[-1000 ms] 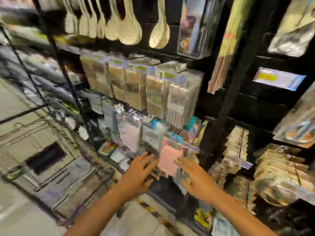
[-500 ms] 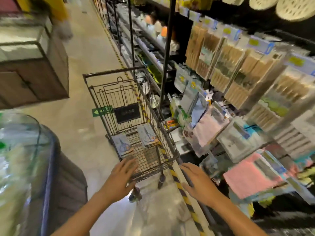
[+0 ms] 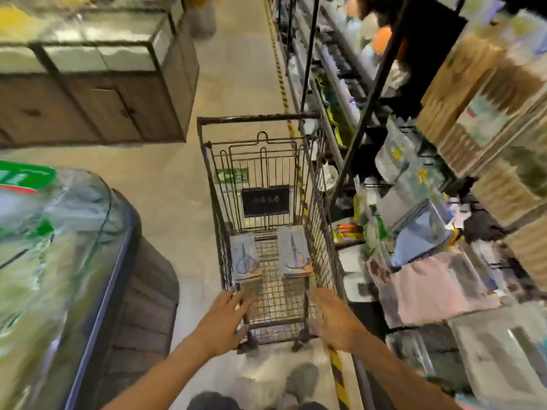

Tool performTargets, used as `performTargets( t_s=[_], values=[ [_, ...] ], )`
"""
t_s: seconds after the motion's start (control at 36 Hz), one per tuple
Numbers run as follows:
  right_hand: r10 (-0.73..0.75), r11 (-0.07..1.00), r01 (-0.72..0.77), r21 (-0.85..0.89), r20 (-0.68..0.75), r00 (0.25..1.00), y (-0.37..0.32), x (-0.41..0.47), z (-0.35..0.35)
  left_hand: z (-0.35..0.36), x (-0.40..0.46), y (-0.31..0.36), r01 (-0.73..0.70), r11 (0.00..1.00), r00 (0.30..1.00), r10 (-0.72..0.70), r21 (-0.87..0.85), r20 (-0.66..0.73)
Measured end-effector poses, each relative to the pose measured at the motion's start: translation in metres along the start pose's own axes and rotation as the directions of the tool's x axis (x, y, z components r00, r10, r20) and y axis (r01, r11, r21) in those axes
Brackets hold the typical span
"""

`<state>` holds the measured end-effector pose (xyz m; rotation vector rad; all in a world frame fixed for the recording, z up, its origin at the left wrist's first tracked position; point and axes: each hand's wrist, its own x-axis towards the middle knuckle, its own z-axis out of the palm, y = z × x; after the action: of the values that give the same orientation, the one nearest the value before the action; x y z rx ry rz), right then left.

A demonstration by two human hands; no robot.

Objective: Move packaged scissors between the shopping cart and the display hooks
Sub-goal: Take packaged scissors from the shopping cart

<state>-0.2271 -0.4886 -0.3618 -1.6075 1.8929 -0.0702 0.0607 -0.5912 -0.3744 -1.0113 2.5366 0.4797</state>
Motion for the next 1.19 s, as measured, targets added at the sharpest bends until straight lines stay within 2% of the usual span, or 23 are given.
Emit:
performTargets(
  t_s=[0.11,0.19,0.28,0.39,0.44,0.53,0.75,0.92,1.03,1.11,1.19],
  values=[
    [0.001,0.999,-0.003,0.037,0.057,0.998,0.014,0.041,-0.009,-0.002,0.033,0.001,0.019,0.998,0.998,-0.022,-0.053,-0.055],
    [0.038,0.997,-0.045,0.068,0.09,0.995,0.008,0.06,-0.018,-0.009,0.051,-0.001,0.055,0.998,0.998,-0.054,-0.037,0.016],
    [0.077,0.995,-0.083,0.053,0.12,0.99,0.006,0.083,-0.017,-0.003,0.077,-0.011,0.03,0.996,0.999,-0.031,-0.09,-0.013],
    [0.171,0.982,-0.18,0.063,0.133,0.976,0.013,0.112,-0.013,-0.006,0.108,-0.029,0.035,0.998,0.999,-0.033,-0.045,0.032],
    [0.21,0.975,-0.218,0.051,0.119,0.97,0.017,0.121,-0.007,-0.012,0.123,-0.038,0.009,0.994,0.999,-0.006,-0.111,0.033],
    [0.238,0.968,-0.244,0.056,0.096,0.966,0.017,0.136,-0.001,-0.01,0.147,-0.058,-0.017,0.986,0.989,0.041,-0.164,0.145],
    [0.354,0.929,-0.366,0.065,0.139,0.925,0.04,0.184,0.021,0.003,0.193,-0.081,0.04,0.976,0.975,0.01,-0.216,0.224],
    [0.314,0.933,-0.341,0.116,0.202,0.927,0.077,0.239,0.055,0.053,0.247,-0.078,0.136,0.954,0.959,-0.059,-0.268,0.276],
    [0.347,0.914,-0.369,0.166,0.149,0.926,0.109,0.269,0.089,0.107,0.285,-0.077,0.151,0.947,0.952,-0.062,-0.285,0.299],
    [0.367,0.91,-0.391,0.141,0.166,0.915,0.125,0.295,0.106,0.139,0.31,-0.081,0.176,0.941,0.948,-0.083,-0.289,0.307],
    [0.374,0.899,-0.368,0.239,0.021,0.927,0.139,0.323,0.13,0.155,0.332,-0.085,0.177,0.95,0.948,-0.094,-0.257,0.304]
  ],
)
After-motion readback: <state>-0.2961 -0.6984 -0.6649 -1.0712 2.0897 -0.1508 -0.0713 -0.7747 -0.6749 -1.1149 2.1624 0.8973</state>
